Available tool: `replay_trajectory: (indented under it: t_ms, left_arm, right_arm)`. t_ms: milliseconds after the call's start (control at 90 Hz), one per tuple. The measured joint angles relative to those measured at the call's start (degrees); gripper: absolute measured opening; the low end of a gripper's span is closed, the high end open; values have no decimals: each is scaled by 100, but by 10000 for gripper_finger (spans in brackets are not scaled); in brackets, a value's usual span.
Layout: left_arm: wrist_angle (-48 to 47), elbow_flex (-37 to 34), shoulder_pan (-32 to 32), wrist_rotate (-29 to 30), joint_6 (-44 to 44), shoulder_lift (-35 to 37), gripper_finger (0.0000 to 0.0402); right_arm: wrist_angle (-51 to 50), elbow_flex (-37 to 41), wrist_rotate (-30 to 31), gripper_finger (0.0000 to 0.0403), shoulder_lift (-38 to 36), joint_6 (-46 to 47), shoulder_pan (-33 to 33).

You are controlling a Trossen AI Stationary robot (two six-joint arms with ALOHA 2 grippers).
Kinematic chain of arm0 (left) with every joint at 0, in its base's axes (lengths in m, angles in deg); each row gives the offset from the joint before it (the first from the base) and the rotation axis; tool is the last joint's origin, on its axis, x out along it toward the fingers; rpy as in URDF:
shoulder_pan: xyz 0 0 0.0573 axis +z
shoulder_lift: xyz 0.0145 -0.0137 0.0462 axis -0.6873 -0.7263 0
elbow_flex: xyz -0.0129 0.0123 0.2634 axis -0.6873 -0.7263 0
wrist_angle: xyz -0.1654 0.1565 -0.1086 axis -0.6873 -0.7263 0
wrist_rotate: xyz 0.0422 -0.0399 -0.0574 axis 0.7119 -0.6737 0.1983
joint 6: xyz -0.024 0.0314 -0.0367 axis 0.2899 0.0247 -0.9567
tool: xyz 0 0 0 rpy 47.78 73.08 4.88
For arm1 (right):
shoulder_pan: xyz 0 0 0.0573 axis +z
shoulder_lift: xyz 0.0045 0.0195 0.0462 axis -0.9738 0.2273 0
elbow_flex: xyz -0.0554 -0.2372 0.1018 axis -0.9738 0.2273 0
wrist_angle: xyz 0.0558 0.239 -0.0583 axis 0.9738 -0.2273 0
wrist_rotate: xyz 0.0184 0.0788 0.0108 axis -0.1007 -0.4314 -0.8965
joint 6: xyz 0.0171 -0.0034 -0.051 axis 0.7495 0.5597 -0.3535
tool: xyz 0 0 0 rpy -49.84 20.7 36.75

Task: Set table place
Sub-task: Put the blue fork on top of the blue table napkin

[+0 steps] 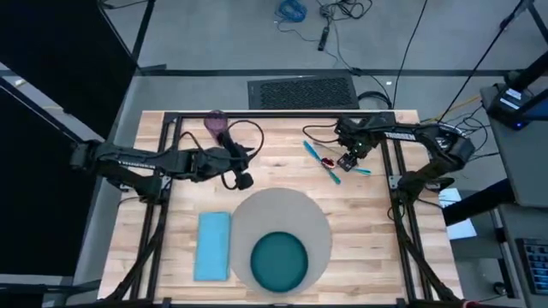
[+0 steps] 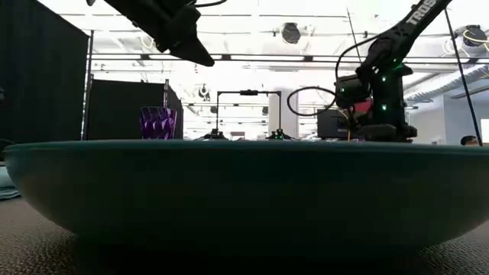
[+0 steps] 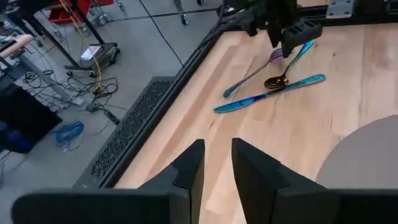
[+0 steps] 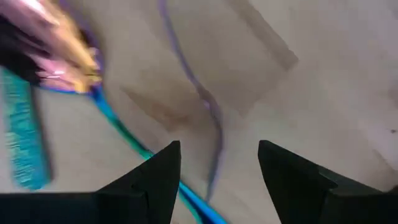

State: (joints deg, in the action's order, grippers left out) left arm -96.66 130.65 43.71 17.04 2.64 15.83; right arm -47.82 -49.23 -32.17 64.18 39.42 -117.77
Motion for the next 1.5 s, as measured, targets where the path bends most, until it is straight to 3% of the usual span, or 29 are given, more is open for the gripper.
replay_trajectory:
  t_ms: [111,267,322,444,667,978,1267,1500]
  left_arm:
    - [-2,0,1,0,1,0,67]
    - [-1,0,1,0,2,0,67]
    - [-1,0,2,0,4,0,67]
    - [-1,0,0,0,4,0,67]
    - [-1,2,0,0,4,0,67]
    - [-1,2,-4,-33,6,0,67]
    - [215,2,-9,-1692,452,0,67]
    - [768,2,-4,-1864,452,0,67]
  right_arm:
    - [71,0,75,155,15,-106,2]
    - [125,0,93,33,15,-199,1]
    - [144,0,53,12,15,-234,2]
    - [229,-2,-283,2,10,-282,17]
    - [93,-137,-53,0,-77,-252,306]
    - [-1329,-1243,150,0,-803,78,923]
    - [-1458,-1862,363,0,-1800,1178,2582]
    - [-1146,-1862,696,0,-1892,2017,4071]
